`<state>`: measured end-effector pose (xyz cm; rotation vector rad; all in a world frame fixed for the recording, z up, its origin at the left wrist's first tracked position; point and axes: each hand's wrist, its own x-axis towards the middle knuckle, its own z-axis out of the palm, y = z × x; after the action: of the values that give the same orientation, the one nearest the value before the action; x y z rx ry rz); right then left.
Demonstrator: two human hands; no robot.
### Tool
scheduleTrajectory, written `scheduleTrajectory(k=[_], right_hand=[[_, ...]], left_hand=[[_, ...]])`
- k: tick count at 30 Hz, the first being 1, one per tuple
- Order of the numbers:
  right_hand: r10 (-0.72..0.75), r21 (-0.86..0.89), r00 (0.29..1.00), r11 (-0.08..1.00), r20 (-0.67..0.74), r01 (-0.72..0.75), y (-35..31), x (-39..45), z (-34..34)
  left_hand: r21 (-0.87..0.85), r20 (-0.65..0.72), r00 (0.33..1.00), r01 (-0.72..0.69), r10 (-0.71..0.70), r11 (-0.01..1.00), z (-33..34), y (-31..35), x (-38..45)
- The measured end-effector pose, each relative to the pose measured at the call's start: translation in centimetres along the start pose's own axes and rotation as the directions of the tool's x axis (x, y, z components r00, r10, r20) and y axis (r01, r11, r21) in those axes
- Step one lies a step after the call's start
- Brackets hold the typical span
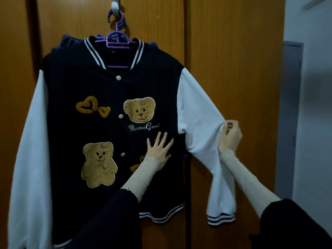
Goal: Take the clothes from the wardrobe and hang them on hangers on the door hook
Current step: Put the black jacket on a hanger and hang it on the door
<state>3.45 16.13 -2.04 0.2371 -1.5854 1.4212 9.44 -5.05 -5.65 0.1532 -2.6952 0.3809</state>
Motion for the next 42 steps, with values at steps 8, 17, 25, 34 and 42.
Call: scheduleTrajectory(k=[8, 17, 25, 34, 42], right_hand=[[-0.232, 0.037, 0.800, 0.966, 0.554, 0.256, -1.1, -4.7, 1.2], [-0.088, -0.127, 0.588, 0.940, 0.804, 0.315, -2.0, -10.0, 5.2], [-0.054, -0.203, 0.708, 0.940, 0.704, 0.274, -6.6, -12.6, 7.7], [-0.248, -0.226, 0.500, 0.670, 0.830, 0.708, -10.3, -12.5, 11.8], [-0.016, -0.280, 0.375, 0.636, 0.927, 0.719, -5.3, -14.8, 12.3]], left_hand=[[0.059, -0.040, 0.999, 0.033, -0.031, 0.998, -1.5, -0.1, -1.9], [0.046, -0.448, 0.834, 0.382, -0.323, 0.923, -2.4, -7.4, -8.8], [-0.429, -0.300, 0.519, 0.676, -0.800, 0.599, -3.3, -15.7, -13.0], [-0.008, -0.236, 0.912, 0.343, -0.335, 0.939, -3.3, -16.9, -10.9], [0.190, 0.042, 0.908, 0.403, -0.418, 0.895, 2.1, -20.6, -13.1]])
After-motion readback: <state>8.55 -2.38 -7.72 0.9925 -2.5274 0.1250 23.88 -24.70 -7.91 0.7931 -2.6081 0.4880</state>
